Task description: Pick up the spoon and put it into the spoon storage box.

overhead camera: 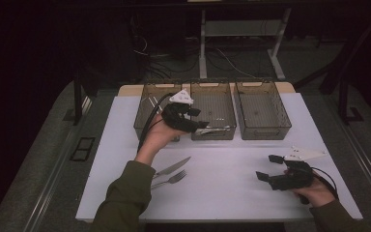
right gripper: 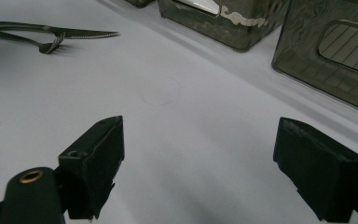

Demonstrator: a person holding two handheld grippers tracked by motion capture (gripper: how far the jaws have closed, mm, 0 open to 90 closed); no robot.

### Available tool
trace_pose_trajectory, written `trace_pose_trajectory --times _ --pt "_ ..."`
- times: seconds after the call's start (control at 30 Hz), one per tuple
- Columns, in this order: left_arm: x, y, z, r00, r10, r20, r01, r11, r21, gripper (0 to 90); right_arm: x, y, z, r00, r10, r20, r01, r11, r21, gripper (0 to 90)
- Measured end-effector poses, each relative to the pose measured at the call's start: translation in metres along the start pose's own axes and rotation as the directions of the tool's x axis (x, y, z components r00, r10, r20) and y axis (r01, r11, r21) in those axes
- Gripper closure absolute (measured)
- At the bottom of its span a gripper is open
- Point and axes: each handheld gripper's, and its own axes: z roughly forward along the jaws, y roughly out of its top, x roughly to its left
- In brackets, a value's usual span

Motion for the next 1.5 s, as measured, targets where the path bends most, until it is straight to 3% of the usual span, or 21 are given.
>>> trace_pose_trajectory --times 0.2,0.57,0.83,1.17,1.5 --pt "-0.011 -0.016 -0.011 0.9999 0.012 0.0 -0.012 0.9999 0.001 35.2 0.0 0.0 0.0 1.0 0.001 0.0 -0.001 1.0 0.0 16.1" --pt "-0.028 -0.055 -0.035 0.9996 -0.017 -0.025 0.016 0.9998 -0.007 34.6 0.0 0.0 0.001 1.0 0.003 0.009 -0.003 1.0 0.004 16.1" --pt "-0.041 -0.082 -0.055 0.9987 -0.019 -0.048 0.019 0.9997 0.014 35.2 0.0 0.0 0.0 1.0 0.002 0.009 -0.002 1.0 0.002 16.1" --pt "-0.054 -0.116 -0.08 0.9978 -0.025 -0.062 0.026 0.9994 0.023 41.3 0.0 -0.001 0.0 0.9999 0.004 0.012 -0.004 1.0 0.002 16.1" --pt "-0.061 -0.145 -0.09 0.9974 -0.05 -0.052 0.053 0.9969 0.059 50.0 0.0 -0.001 -0.001 0.9999 0.002 0.014 -0.002 1.0 -0.001 16.1"
